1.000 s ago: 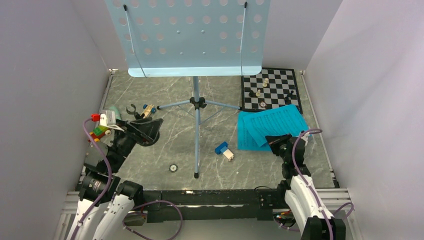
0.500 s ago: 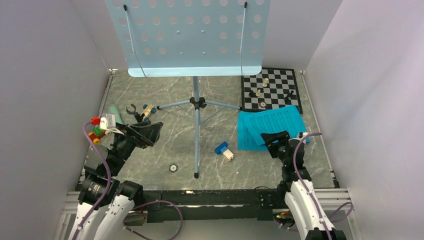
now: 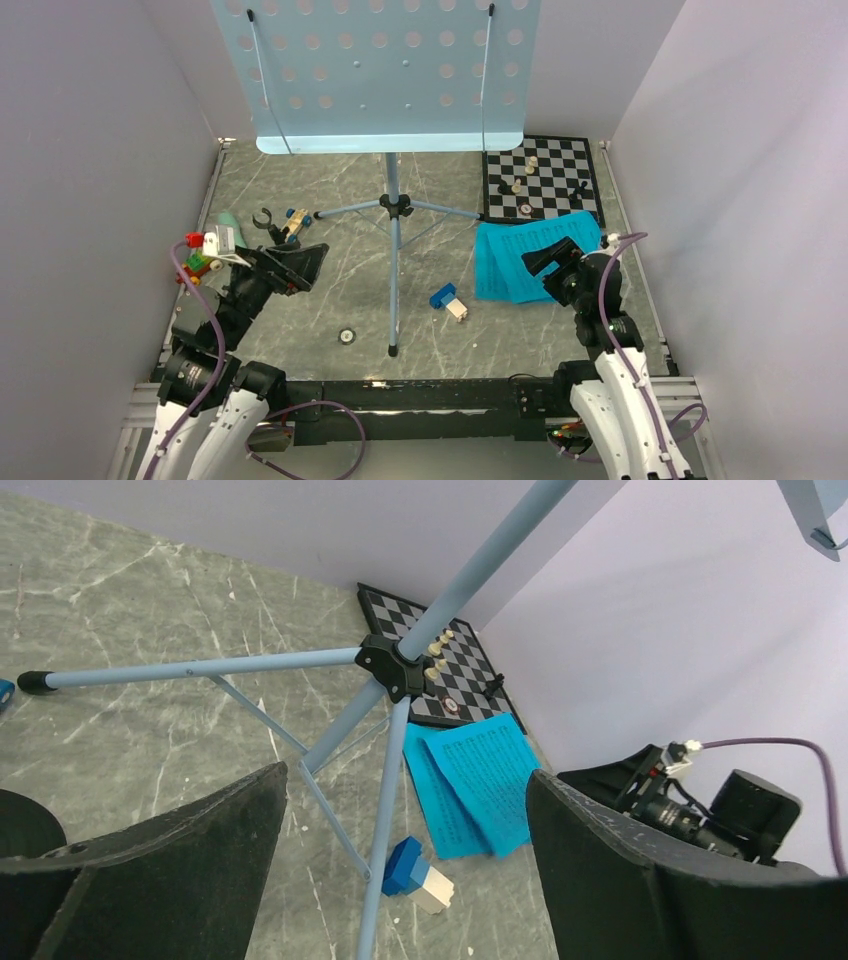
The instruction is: Pack up the instrument practice props
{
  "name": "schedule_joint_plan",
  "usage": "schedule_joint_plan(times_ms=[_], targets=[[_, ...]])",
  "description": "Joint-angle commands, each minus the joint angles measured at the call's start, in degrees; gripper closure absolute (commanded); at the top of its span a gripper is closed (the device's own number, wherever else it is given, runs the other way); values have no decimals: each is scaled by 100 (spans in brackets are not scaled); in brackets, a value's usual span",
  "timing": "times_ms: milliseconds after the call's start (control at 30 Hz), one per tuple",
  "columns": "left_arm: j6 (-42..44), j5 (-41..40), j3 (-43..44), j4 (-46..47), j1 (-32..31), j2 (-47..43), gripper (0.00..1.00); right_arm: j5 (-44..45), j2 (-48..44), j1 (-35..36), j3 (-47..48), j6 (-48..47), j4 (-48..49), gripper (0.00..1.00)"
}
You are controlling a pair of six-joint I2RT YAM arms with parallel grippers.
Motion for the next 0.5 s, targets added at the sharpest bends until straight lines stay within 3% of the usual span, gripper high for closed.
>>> schedule_joint_plan(times_ms=[0, 167, 300, 467], targets=[[115, -72, 40, 23, 22, 137, 6, 442, 4, 122, 654, -784, -702, 13], [114, -93, 22, 12, 22, 257, 3, 505, -139, 290, 1134, -1090, -1030, 10], [148, -112, -12, 85, 23, 329, 2, 30, -439, 494, 1171, -1359, -426, 5], [316, -174, -50, -34, 25, 422, 4, -292, 25, 972, 1592, -2065, -180, 4]])
